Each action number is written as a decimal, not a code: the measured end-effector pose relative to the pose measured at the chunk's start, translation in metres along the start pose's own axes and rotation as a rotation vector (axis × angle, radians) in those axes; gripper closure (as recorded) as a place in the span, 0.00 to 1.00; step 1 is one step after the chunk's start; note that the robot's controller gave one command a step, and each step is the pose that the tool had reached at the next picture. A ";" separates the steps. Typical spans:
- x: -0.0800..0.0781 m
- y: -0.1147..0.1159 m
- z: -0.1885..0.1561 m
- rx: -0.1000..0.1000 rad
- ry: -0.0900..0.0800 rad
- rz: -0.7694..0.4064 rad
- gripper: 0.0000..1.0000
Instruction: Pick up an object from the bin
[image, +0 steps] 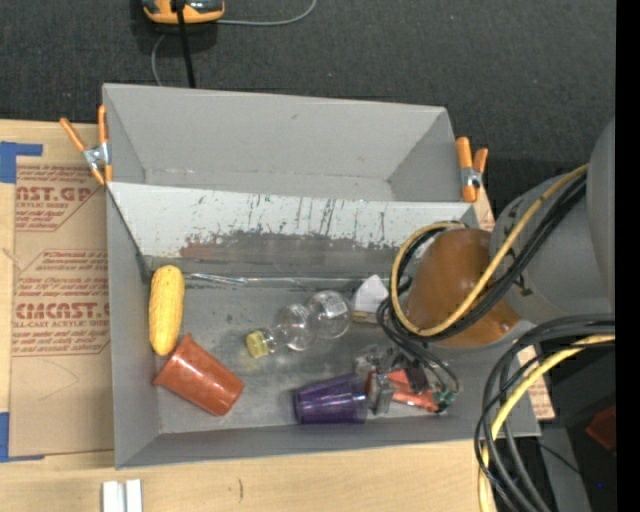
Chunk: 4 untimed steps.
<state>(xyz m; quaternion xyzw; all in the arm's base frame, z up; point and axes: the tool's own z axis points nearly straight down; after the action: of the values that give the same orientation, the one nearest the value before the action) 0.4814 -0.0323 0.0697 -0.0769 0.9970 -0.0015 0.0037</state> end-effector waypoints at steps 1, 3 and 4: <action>-0.021 -0.005 -0.163 0.001 -0.006 -0.099 1.00; -0.020 -0.004 -0.161 0.000 -0.003 -0.099 0.00; -0.018 0.011 -0.144 0.005 -0.009 -0.236 0.00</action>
Offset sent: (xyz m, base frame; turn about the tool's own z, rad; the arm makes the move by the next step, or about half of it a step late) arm 0.0000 0.0000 0.0000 0.0000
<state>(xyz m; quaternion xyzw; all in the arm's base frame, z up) 0.4967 -0.0180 0.2135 -0.1939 0.9810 -0.0038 0.0084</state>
